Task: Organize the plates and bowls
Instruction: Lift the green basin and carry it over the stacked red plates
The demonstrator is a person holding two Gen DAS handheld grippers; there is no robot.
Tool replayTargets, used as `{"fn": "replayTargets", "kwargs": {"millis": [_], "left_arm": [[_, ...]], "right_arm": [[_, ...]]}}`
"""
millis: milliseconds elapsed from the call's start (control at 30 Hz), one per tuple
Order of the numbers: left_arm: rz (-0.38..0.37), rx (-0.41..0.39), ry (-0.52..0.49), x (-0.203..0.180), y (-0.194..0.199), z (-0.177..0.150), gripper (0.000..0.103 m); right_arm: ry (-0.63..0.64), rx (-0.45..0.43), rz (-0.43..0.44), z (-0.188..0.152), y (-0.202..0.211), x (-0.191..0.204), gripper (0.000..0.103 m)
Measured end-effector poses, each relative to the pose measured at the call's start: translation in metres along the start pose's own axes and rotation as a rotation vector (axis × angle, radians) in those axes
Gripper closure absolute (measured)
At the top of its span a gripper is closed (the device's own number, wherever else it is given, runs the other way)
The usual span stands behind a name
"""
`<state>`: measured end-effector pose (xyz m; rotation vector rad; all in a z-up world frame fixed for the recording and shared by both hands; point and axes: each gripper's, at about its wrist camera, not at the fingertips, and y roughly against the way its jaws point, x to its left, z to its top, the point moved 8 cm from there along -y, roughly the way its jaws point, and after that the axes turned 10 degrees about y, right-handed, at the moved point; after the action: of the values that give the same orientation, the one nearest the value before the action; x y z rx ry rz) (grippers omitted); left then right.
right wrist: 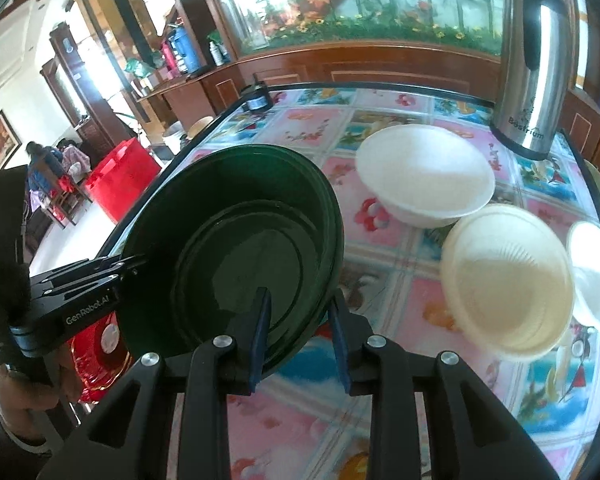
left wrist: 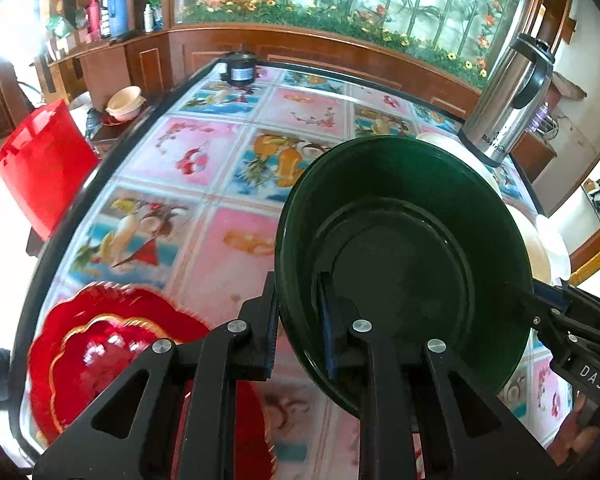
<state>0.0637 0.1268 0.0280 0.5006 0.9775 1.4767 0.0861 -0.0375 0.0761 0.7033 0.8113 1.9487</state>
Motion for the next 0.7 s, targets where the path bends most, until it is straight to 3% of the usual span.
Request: {"fn": "replayTargets", "kwargs": {"millis": [700], "left_arm": [[0.069, -0.076, 0.12, 0.118, 0.078, -0.034, 0.085]], "right_arm": [[0.173, -0.009, 0.105, -0.005, -0.002, 0.119, 0.072]]}}
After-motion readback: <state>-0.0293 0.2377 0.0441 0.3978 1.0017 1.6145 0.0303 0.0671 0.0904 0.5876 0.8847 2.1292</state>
